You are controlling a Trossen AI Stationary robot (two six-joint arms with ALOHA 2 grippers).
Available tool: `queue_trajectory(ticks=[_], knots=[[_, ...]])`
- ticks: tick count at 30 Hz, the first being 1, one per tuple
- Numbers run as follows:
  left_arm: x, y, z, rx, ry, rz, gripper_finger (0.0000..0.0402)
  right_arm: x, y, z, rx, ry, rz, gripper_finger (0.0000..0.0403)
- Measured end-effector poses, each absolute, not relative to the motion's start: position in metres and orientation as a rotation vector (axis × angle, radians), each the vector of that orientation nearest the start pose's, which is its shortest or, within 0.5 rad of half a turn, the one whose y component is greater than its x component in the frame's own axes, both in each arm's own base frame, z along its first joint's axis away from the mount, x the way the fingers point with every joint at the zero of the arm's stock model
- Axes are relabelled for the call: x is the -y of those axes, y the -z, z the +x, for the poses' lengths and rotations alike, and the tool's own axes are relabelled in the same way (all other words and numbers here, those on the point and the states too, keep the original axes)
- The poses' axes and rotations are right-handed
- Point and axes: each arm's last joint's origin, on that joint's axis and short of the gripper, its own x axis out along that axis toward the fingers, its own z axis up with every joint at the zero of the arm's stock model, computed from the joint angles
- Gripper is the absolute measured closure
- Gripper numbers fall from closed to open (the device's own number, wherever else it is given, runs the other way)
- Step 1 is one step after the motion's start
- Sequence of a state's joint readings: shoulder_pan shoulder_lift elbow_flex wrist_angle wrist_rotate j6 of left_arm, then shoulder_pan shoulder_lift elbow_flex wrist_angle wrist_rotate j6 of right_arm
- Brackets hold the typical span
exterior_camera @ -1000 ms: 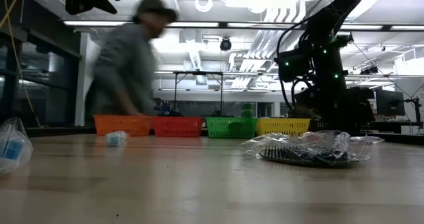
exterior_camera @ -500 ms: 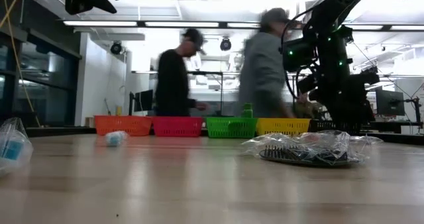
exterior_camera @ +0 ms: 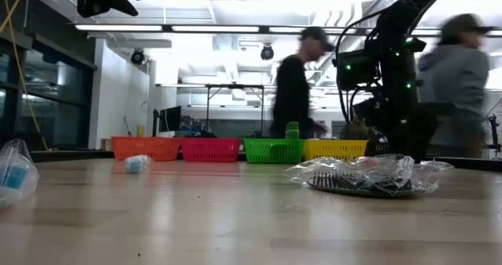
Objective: Pick & Place Travel size toiletries
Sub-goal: Put the orange toothbrush into the orange bin
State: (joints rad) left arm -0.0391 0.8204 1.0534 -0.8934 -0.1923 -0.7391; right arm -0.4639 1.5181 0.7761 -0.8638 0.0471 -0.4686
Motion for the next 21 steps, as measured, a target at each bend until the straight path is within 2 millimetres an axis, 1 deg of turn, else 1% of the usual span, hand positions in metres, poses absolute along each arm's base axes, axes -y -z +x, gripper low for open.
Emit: queue_trajectory(ticks=[6, 9, 13, 21], knots=[[0.0, -0.353, 0.141, -0.57, -0.379, -0.628, 0.0252, 0.101, -0.142, 0.199, -1.588, 0.031, -0.042, 0.0186], [0.0, -0.353, 0.141, -0.57, -0.379, -0.626, 0.0252, 0.101, -0.141, 0.2, -1.57, 0.033, -0.041, 0.0194], [0.0, -0.353, 0.141, -0.57, -0.379, -0.626, 0.0252, 0.101, -0.139, 0.203, -1.529, -0.012, -0.002, 0.0222], [0.0, -0.353, 0.141, -0.572, -0.374, -0.628, 0.0252, 0.103, -0.131, 0.206, -1.565, -0.012, -0.001, 0.0286]])
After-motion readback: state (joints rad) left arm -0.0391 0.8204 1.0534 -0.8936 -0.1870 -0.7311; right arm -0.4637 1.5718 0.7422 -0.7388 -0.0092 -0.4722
